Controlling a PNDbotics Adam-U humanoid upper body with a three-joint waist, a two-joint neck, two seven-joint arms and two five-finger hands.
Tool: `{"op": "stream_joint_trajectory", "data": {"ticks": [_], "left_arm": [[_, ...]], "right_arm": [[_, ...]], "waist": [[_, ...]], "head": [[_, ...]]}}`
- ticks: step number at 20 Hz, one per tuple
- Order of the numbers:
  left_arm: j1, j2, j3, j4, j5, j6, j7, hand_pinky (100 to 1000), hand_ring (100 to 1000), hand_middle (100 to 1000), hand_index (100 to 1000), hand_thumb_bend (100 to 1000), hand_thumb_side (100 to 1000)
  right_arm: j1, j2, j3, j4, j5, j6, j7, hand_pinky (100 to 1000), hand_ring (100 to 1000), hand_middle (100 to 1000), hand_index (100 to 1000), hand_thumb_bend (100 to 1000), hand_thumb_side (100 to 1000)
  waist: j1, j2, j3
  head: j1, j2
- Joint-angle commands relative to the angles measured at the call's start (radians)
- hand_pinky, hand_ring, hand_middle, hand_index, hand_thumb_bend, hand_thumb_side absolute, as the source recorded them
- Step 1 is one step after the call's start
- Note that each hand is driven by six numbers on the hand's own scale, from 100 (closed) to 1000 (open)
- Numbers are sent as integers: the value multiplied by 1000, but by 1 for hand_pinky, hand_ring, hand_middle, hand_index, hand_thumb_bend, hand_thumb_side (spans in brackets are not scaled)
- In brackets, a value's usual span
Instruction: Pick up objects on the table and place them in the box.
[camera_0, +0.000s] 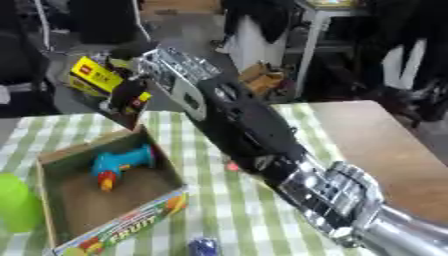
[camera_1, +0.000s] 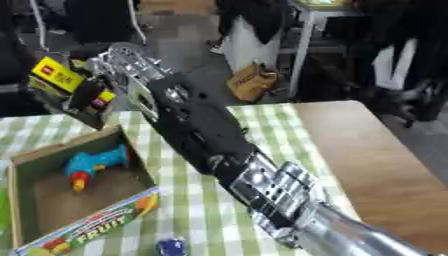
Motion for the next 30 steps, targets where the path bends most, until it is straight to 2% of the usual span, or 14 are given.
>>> {"op": "stream_joint_trajectory", "data": {"ticks": [1,11,19,21,23,25,27,28,29,30], "left_arm": [[-24,2,-3,-13,6,-9,-2,875,898,892,900,100,1000],[-46,-6,-3,-13,10,-18,-4,874,899,891,901,100,1000],[-52,-2,-2,-13,7,-22,-2,874,900,891,901,100,1000],[-53,-1,-1,-13,6,-22,-2,874,900,891,901,100,1000],[-54,-1,0,-13,6,-23,-1,874,900,891,901,100,1000],[-53,-2,0,-13,5,-23,0,874,900,891,901,100,1000],[-53,-1,0,-13,4,-23,1,874,900,891,901,100,1000],[-53,-1,0,-13,4,-23,1,874,900,891,901,100,1000],[-53,-2,0,-13,4,-23,2,874,900,891,902,100,1000],[-53,-2,1,-13,3,-23,2,875,900,891,902,100,1000]], "right_arm": [[-7,25,-17,36,45,-12,-62,100,325,270,446,200,547],[38,86,-12,111,113,-77,-171,100,330,274,446,196,547],[66,101,-7,153,139,-161,-220,100,350,301,466,200,557],[68,100,-8,157,143,-180,-230,106,385,331,495,169,636],[70,100,-9,162,146,-196,-237,106,385,331,495,169,636],[70,100,-11,167,147,-202,-234,358,509,457,625,302,710],[68,100,-12,168,138,-210,-222,638,661,605,728,390,817],[68,100,-12,170,130,-217,-211,804,790,764,833,519,847],[67,100,-11,169,123,-223,-198,840,821,796,854,545,853],[65,98,-9,167,122,-228,-186,921,892,873,897,604,868]], "waist": [[-10,7,7],[-19,25,32],[-25,30,36],[-26,30,35],[-26,30,35],[-26,30,34],[-26,30,33],[-25,30,32],[-25,30,32],[-25,29,31]], "head": [[-20,-25],[-52,-36],[-54,-29],[-51,-28],[-48,-26],[-46,-26],[-45,-27],[-43,-28],[-41,-29],[-38,-26]]}}
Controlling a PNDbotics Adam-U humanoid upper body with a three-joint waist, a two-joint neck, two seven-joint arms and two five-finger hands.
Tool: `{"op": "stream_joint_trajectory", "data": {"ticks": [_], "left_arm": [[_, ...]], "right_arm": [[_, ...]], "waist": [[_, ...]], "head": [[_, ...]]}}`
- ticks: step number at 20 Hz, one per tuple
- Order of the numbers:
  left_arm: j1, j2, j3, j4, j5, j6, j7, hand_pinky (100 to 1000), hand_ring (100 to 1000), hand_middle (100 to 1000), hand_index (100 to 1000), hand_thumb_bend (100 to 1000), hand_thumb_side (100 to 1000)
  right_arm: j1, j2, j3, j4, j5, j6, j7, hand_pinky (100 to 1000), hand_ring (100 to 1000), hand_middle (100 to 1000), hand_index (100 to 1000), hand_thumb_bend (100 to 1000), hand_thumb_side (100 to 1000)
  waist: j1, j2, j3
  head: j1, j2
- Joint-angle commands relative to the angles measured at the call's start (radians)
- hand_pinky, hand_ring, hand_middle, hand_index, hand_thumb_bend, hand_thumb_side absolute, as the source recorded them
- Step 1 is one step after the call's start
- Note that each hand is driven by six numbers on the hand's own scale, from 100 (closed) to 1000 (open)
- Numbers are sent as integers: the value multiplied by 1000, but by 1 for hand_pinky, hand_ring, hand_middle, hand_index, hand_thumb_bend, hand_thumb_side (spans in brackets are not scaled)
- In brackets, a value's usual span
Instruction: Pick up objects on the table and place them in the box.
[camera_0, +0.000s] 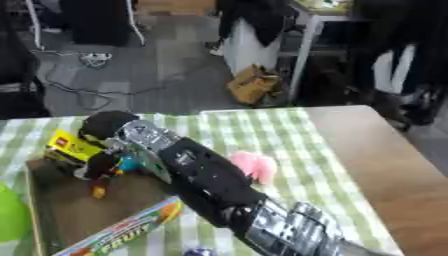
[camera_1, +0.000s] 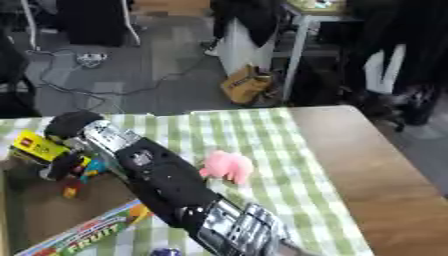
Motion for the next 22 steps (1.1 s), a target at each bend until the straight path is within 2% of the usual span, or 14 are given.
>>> {"op": "stream_joint_trajectory", "data": {"ticks": [1,6,10,16,19,20,22], "left_arm": [[-19,13,6,-13,-3,-2,3,875,900,891,902,100,1000],[-19,12,6,-13,-5,-3,4,875,900,892,903,100,1000],[-18,11,7,-13,-6,-2,5,875,900,893,903,100,1000],[-18,11,8,-13,-7,-2,7,875,900,893,903,100,1000],[-15,15,10,-13,-10,-1,8,875,900,893,903,100,1000],[-13,18,11,-13,-11,0,8,875,900,893,903,100,1000],[-7,26,13,-13,-15,2,10,875,900,893,902,100,1000]], "right_arm": [[-25,-11,-5,-13,-9,-15,31,957,922,912,914,613,868],[-29,-16,-3,-25,17,-13,44,1000,960,959,942,687,855],[-29,-17,-3,-26,37,-7,47,1000,983,986,969,707,831],[-34,-23,-10,-30,43,-7,64,1000,975,975,969,704,825],[-39,-38,-20,-68,-17,0,65,1000,965,968,970,701,843],[-44,-49,-24,-92,-51,3,62,980,939,950,966,685,907],[-56,-92,-33,-170,-155,13,51,960,922,935,964,676,924]], "waist": [[-8,2,-2],[-5,-1,-4],[-3,-2,-5],[0,-3,-8],[-2,-6,-12],[-3,-8,-15],[-5,-11,-26]], "head": [[8,-2],[21,-2],[23,-4],[28,1],[37,6],[44,9],[67,17]]}}
